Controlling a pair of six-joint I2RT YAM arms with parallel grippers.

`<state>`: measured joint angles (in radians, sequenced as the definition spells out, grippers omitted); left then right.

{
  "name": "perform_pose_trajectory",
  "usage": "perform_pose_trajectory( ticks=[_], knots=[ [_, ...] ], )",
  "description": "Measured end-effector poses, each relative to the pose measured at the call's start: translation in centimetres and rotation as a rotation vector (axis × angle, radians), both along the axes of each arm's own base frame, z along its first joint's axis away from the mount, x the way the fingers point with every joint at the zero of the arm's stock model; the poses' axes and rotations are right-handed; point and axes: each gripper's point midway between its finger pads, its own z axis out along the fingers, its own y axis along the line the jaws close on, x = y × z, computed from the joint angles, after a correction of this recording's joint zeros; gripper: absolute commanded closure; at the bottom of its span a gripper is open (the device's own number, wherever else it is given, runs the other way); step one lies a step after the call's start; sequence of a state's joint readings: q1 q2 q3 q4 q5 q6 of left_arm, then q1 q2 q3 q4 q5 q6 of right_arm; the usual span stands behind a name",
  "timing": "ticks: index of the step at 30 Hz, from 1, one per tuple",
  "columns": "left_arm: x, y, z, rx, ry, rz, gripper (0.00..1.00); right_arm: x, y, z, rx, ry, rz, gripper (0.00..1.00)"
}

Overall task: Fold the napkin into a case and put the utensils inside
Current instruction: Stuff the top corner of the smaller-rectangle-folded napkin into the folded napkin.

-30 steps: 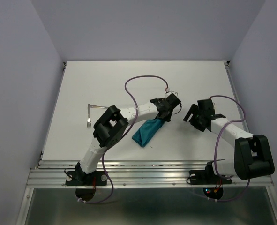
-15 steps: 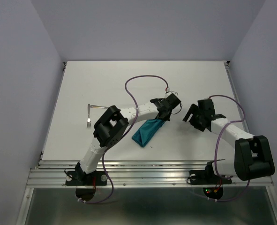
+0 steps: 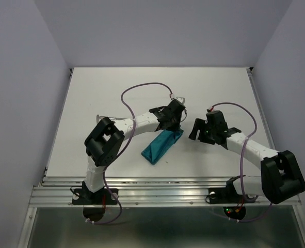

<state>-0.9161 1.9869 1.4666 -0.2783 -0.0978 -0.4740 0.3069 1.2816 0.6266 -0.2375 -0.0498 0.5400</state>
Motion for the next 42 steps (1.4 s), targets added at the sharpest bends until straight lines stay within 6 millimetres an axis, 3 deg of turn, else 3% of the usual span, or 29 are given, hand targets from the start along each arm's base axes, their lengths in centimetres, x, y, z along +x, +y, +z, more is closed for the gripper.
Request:
perform_pose_trajectory(
  ticks=[8,17,29,36,42],
  knots=[
    [1.3,1.3,2.9,-0.158,0.006,0.056,1.00,-0.6,3.6,0.9,-0.017,-0.041,0.136,0.39],
    [0.7,0.4,2.9,-0.208,0.037,0.035,1.00,-1.0,8.6,1.2,-0.089,-0.093,0.301,0.43],
    [0.6,0.4,2.7,-0.220,0.045,0.039,1.00,2.2,8.9,-0.2,-0.190,-0.106,0.263,0.54],
    [0.7,0.4,2.7,-0.224,0.050,0.041,1.00,2.6,8.9,-0.8,-0.205,-0.105,0.266,0.59],
    [0.7,0.4,2.7,-0.233,0.055,0.042,1.00,3.2,9.0,-1.4,-0.222,-0.102,0.263,0.87]
  ],
)
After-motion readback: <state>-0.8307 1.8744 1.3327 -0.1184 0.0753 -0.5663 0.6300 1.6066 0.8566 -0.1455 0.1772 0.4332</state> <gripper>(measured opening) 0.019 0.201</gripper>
